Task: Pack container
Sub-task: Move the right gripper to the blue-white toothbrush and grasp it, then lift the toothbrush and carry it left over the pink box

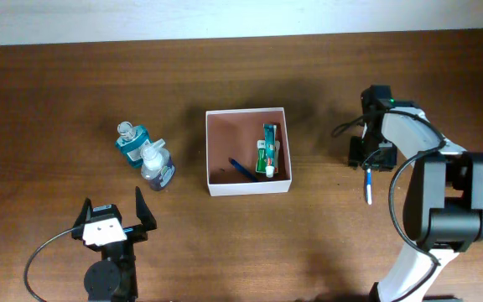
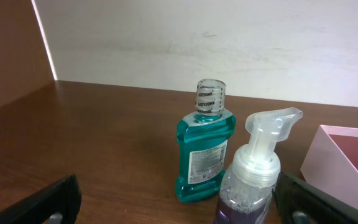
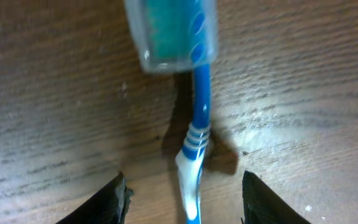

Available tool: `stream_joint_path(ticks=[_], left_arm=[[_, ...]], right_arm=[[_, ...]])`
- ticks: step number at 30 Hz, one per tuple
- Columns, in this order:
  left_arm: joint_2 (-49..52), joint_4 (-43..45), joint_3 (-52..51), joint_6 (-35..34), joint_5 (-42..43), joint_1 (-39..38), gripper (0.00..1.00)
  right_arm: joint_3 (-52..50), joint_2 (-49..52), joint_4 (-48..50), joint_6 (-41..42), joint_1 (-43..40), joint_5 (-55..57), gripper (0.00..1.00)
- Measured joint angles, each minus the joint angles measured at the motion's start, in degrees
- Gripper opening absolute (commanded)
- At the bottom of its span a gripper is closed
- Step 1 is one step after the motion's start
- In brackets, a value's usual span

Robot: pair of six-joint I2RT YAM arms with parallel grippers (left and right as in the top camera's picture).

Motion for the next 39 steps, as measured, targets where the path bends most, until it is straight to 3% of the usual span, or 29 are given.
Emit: stream_joint_path(ticks=[8,14,21,39], left_arm=[[0.0,0.0,0.0,0.0,0.0,0.0,0.99],[0.0,0.0,0.0,0.0,0.0,0.0,0.99],[0.0,0.0,0.0,0.0,0.0,0.0,0.99],[0.0,0.0,0.0,0.0,0.0,0.0,0.99]], right_arm=[[-0.1,0.0,2.4,0.6,-1.1,-1.4,0.51],[-0.2,0.0,3.4,0.9,-1.1,-2.4,0.31],[-0.3,0.0,2.9,1.5,-1.1,-3.1,0.24],[-0.3,0.0,2.2,2.4,-1.1,-3.2,0.24]])
